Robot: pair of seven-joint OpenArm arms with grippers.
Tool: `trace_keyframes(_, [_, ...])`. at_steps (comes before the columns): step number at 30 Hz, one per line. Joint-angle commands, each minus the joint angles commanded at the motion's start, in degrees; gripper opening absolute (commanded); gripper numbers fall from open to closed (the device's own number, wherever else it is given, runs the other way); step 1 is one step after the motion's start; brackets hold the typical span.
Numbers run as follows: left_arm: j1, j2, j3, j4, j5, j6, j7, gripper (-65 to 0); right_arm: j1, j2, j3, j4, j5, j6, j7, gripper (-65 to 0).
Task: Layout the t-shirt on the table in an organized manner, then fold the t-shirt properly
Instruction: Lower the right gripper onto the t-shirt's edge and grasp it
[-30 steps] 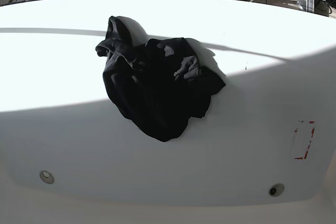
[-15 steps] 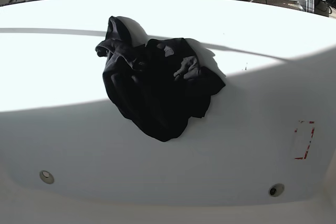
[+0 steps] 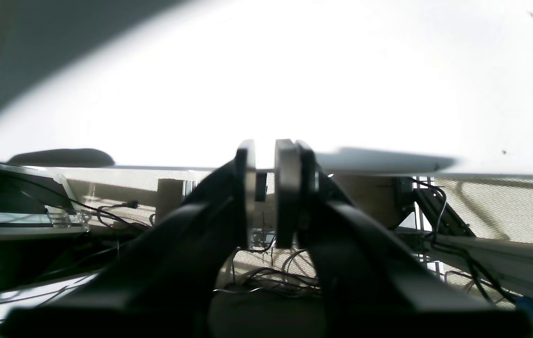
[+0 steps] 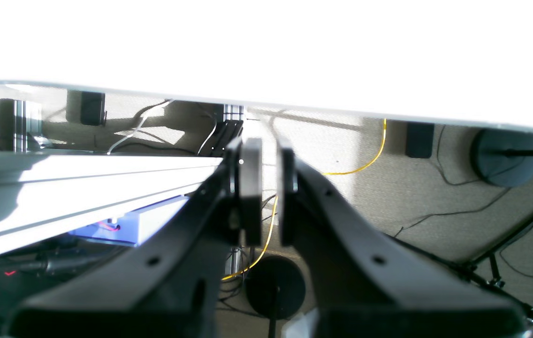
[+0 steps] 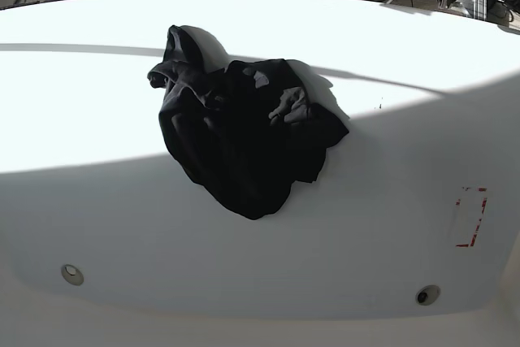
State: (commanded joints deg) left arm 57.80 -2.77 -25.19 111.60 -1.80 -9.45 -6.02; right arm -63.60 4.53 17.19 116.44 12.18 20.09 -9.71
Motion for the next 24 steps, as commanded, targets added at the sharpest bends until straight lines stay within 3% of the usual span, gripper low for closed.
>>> trace_keyframes(5, [-3.6,0.0,0.2,0.0,0.0,0.0,0.4,-58.9,3.3,0.0,-0.1,0.1,0.0,0.0,0.0,-60.2])
trace_keyframes(12, [-10.1,0.2,0.2,0.0,0.1,0.0,5.9,-58.9,9.0,0.1,-0.3,0.1,0.0,0.0,-0.1,-59.9])
trace_keyframes(20, [-13.3,0.3,2.6,0.0,0.1,0.0,6.1,-58.9,15.0,0.4,-0.4,0.1,0.0,0.09,-1.3,-59.3])
trace_keyframes(24, [-14.2,0.0,4.5,0.0,0.0,0.0,6.1,-58.7,18.5,0.4,-0.4,0.1,0.0,2.81,-4.2,-59.0])
